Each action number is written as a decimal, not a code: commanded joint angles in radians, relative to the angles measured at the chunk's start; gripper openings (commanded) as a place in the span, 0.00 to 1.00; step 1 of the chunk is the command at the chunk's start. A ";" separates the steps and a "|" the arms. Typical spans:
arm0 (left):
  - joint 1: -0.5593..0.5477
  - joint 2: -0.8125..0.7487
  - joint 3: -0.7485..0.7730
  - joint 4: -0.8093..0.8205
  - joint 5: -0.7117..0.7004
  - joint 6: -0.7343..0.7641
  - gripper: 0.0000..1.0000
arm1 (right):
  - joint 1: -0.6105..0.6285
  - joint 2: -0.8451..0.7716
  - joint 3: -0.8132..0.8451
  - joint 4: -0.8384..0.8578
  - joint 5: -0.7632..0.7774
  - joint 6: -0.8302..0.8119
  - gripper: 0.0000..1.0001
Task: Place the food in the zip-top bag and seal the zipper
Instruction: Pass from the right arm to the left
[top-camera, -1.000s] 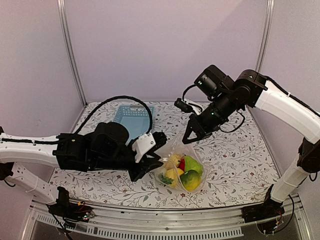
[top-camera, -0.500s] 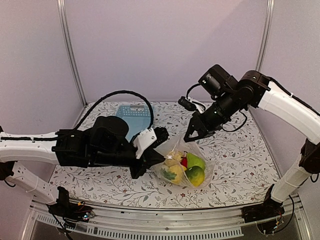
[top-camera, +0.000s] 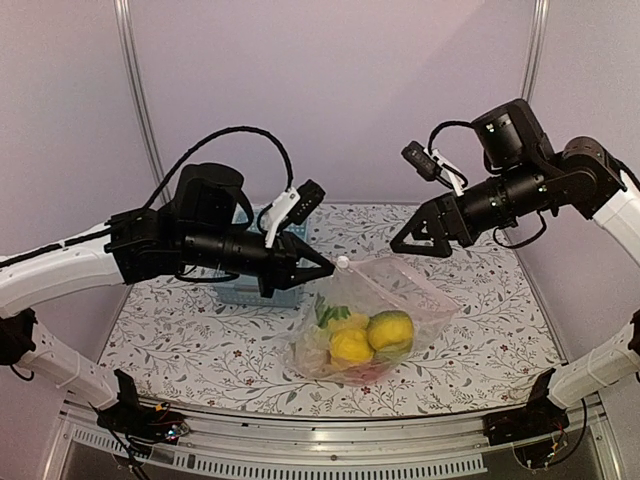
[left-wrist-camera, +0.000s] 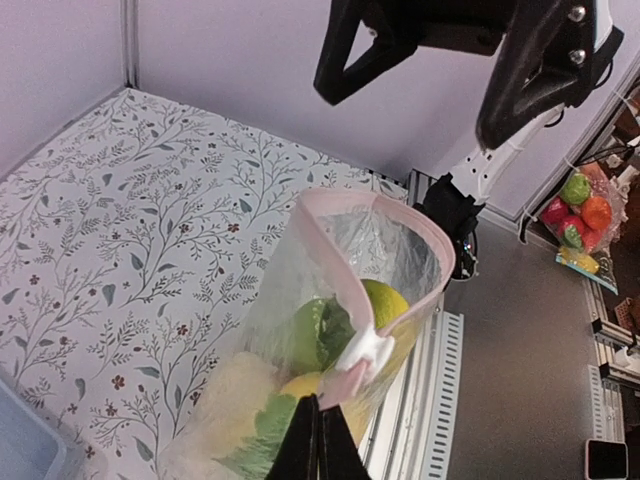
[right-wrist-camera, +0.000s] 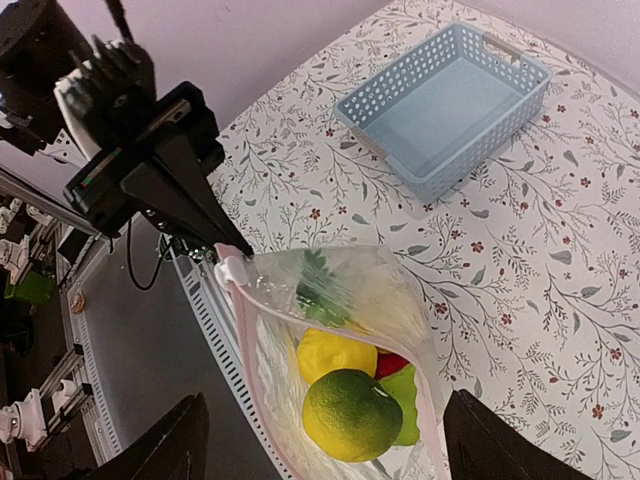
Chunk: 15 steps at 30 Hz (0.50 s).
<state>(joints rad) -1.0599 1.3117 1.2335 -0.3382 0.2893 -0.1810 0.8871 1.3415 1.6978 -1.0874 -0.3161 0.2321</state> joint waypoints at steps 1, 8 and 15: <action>0.047 0.030 0.065 -0.056 0.156 -0.033 0.00 | 0.004 -0.062 -0.032 0.095 -0.016 -0.120 0.81; 0.083 0.017 0.074 -0.086 0.230 -0.036 0.00 | 0.144 -0.015 -0.040 0.183 0.040 -0.221 0.72; 0.098 0.000 0.059 -0.082 0.266 -0.040 0.00 | 0.184 0.067 -0.015 0.236 0.007 -0.282 0.55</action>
<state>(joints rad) -0.9833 1.3403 1.2804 -0.4263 0.5110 -0.2131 1.0466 1.3666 1.6684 -0.8978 -0.3050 -0.0013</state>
